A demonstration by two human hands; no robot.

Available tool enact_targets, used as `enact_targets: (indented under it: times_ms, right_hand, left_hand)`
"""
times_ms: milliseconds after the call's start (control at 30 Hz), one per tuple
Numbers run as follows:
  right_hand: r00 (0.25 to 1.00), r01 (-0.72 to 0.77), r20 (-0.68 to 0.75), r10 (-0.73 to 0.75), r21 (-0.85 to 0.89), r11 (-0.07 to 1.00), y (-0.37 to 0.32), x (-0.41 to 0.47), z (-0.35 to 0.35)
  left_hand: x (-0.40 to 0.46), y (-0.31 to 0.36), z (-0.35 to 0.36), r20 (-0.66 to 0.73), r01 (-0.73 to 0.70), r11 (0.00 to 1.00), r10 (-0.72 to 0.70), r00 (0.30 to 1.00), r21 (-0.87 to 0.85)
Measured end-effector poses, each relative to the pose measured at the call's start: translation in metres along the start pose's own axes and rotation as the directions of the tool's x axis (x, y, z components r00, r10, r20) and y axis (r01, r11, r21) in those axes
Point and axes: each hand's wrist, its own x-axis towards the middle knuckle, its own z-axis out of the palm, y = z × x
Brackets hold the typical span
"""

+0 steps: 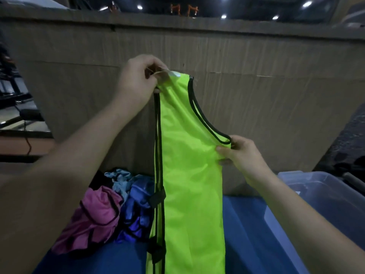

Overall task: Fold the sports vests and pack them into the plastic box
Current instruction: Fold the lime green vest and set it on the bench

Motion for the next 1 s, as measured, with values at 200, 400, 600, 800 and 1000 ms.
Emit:
enact_targets:
  times_ms: [200, 400, 600, 800, 1000]
  right_hand:
    - [0.999, -0.042, -0.016, 0.04, -0.098, 0.994, 0.027, 0.002, 0.001]
    - [0.992, -0.126, 0.024, 0.126, 0.004, 0.992, 0.049, -0.03, 0.001]
    - [0.986, -0.139, 0.082, 0.142, -0.047, 0.989, 0.067, -0.074, -0.001]
    - [0.988, -0.088, 0.114, 0.104, -0.14, 0.986, 0.085, -0.121, -0.003]
    - [0.985, -0.032, 0.157, 0.076, -0.269, 0.963, 0.111, -0.151, -0.002]
  left_hand:
    - [-0.033, -0.012, 0.009, 0.065, -0.042, 0.999, 0.04, 0.997, 0.03]
    - [-0.079, 0.0, 0.001, 0.134, -0.05, 0.988, 0.031, 0.99, 0.144]
    - [-0.144, 0.032, -0.013, 0.239, -0.144, 0.984, 0.115, 0.964, 0.108]
    - [-0.219, 0.056, -0.024, 0.355, -0.229, 0.971, 0.19, 0.915, 0.072]
    - [-0.29, 0.048, -0.025, 0.473, -0.213, 0.977, 0.179, 0.863, 0.018]
